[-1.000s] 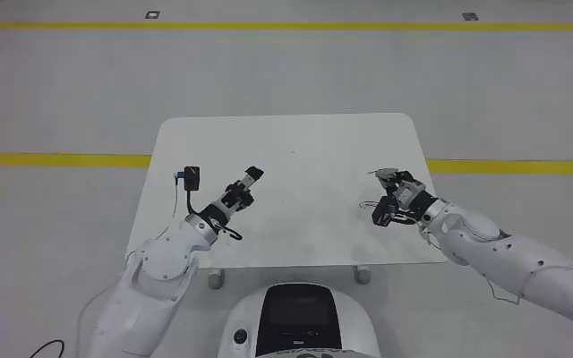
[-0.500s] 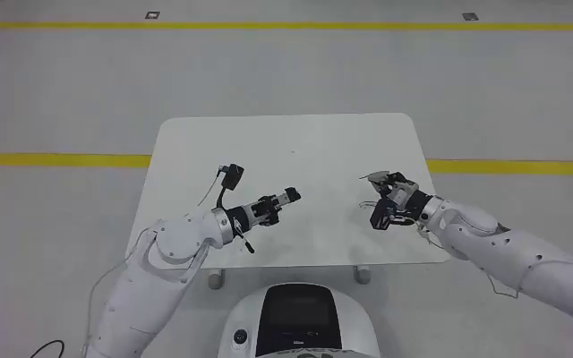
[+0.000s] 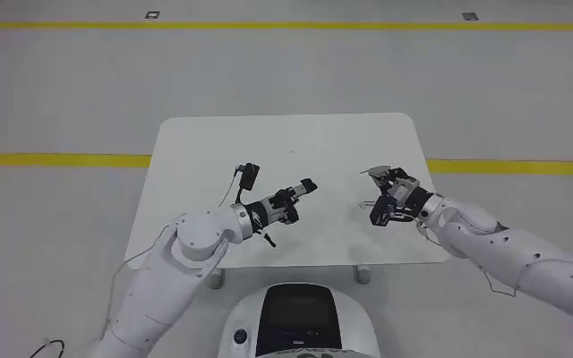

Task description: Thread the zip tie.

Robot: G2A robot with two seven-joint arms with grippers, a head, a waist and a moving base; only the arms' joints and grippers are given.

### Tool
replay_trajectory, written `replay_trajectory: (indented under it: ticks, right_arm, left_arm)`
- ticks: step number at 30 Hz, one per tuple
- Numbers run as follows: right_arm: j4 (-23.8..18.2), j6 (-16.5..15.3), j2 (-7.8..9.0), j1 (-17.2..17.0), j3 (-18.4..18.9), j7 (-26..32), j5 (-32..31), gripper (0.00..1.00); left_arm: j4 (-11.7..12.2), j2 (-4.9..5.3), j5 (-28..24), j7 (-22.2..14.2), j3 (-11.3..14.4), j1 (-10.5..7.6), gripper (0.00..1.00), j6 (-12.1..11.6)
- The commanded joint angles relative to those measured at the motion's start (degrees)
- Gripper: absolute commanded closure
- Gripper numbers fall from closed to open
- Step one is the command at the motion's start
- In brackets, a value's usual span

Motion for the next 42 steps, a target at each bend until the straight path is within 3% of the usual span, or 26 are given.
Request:
replay_trajectory:
  ticks: [1,12,14,19,29,38,40,42]
  right_arm:
    - [0.23,-0.32,-0.15,-0.09,0.00,-1.07,0.00,1.00]
    - [0.59,-0.52,-0.23,0.03,0.00,-1.48,0.00,1.00]
    - [0.26,-0.92,-0.39,-0.46,0.46,-0.74,0.00,1.00]
    - [-0.21,-4.46,-0.99,-2.01,2.05,2.92,0.51,1.00]
    - [0.13,-11.36,-2.36,-4.02,5.69,5.39,1.39,1.00]
    - [0.16,-11.36,-2.51,-4.35,6.17,5.32,0.91,1.00]
    - [-0.09,-11.62,-2.84,-4.93,6.72,6.16,0.12,1.00]
    - [-0.19,-12.14,-3.15,-5.17,7.07,6.64,0.00,1.00]
  left_arm:
    - [0.69,-0.32,1.02,1.93,2.30,-1.21,0.00,-0.04]
    - [0.69,-0.32,1.02,1.93,2.30,-1.21,0.00,-0.04]
    - [0.74,-0.44,0.75,3.87,2.49,-0.96,0.00,-0.04]
    - [1.43,-1.19,-0.27,8.72,5.40,-2.06,0.00,-0.04]
    - [9.71,-3.73,-6.53,21.41,14.68,-7.94,0.00,-0.04]
    - [9.71,-3.73,-6.53,21.41,14.68,-7.94,0.00,-0.04]
    - [10.04,-3.96,-9.78,20.40,14.66,-7.56,0.00,-0.04]
    - [11.51,-4.19,-11.04,19.84,15.55,-8.34,0.00,-0.04]
